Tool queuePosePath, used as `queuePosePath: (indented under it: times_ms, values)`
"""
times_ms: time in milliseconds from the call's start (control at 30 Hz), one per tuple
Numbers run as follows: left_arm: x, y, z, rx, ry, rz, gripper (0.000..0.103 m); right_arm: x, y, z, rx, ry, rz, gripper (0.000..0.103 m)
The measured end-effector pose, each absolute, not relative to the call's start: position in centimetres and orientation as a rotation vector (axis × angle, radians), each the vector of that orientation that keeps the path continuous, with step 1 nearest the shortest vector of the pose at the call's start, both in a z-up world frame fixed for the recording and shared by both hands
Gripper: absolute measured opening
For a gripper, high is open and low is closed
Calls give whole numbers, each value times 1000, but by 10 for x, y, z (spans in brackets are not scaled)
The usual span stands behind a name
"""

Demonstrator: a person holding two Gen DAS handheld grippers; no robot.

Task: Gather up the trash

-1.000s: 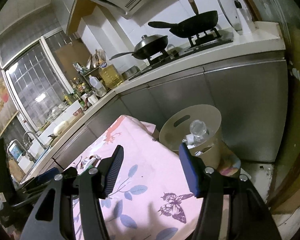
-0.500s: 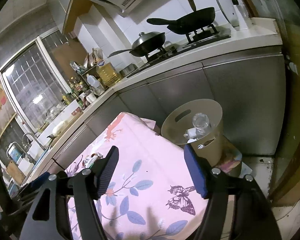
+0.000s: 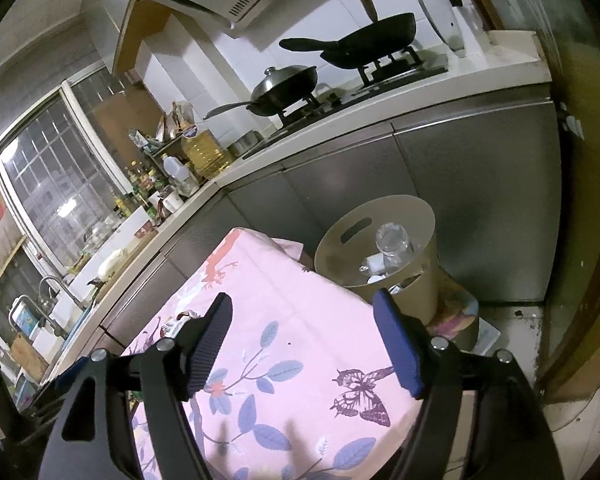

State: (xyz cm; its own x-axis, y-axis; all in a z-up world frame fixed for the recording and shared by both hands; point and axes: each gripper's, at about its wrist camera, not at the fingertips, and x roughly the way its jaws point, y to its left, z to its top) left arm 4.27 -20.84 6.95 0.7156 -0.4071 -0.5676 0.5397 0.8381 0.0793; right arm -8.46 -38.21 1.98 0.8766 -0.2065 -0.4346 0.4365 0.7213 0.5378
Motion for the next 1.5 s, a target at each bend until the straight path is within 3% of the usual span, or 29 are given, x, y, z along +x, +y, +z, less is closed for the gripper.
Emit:
queuePosePath:
  times_ms: [567,833,1200,1500]
  values:
    - [43,-198,68,237,575,-510,89,-77,-380,10,710,394,-349,72]
    - [49,-189,71,207,591,-517,97,-72,-373,11,698,404,-348,72]
    - [58,-182,76,207,648,-495,97,-67,-370,8,700,424,-346,72]
    - [53,-168,88,184,537,-447,97,-65,-367,5,700,439,-336,72]
